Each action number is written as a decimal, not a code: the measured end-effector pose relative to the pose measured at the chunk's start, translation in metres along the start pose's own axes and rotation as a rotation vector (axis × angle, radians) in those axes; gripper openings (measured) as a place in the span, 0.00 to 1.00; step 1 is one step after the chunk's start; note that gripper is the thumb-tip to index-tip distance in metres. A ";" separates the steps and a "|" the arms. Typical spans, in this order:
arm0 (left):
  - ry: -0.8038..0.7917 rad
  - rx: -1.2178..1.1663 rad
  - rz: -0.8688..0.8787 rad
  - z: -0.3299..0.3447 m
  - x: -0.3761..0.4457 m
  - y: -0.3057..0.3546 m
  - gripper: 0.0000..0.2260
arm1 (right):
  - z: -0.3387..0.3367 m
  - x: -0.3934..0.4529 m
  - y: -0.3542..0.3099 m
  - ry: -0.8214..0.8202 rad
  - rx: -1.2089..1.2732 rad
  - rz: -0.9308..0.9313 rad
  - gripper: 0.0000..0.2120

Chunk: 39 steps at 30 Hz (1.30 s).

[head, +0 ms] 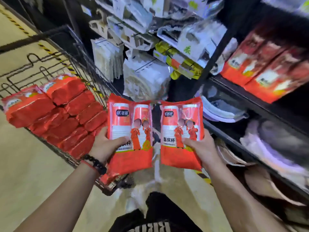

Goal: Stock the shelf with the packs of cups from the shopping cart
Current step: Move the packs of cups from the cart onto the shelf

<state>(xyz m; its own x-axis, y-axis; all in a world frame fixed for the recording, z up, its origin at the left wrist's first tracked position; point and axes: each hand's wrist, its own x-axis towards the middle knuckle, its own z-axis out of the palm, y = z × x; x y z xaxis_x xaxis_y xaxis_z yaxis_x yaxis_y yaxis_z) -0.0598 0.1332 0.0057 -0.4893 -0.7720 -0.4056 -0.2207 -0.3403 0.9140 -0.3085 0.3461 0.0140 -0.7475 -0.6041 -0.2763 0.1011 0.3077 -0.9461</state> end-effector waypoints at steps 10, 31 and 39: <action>-0.308 0.203 0.145 0.170 -0.033 0.020 0.29 | -0.161 -0.106 0.022 0.408 0.130 -0.060 0.22; -0.624 0.150 0.175 0.489 -0.172 -0.008 0.33 | -0.452 -0.226 0.078 0.766 0.261 -0.021 0.24; -0.652 0.127 0.207 0.552 -0.123 0.018 0.31 | -0.492 -0.168 0.057 0.766 0.254 -0.031 0.29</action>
<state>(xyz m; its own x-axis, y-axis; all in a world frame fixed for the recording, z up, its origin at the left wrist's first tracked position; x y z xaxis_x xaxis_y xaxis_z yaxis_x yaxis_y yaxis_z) -0.4692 0.5177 0.0697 -0.9302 -0.3204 -0.1791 -0.1459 -0.1251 0.9814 -0.5003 0.8264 0.0896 -0.9854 0.0908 -0.1443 0.1506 0.0670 -0.9863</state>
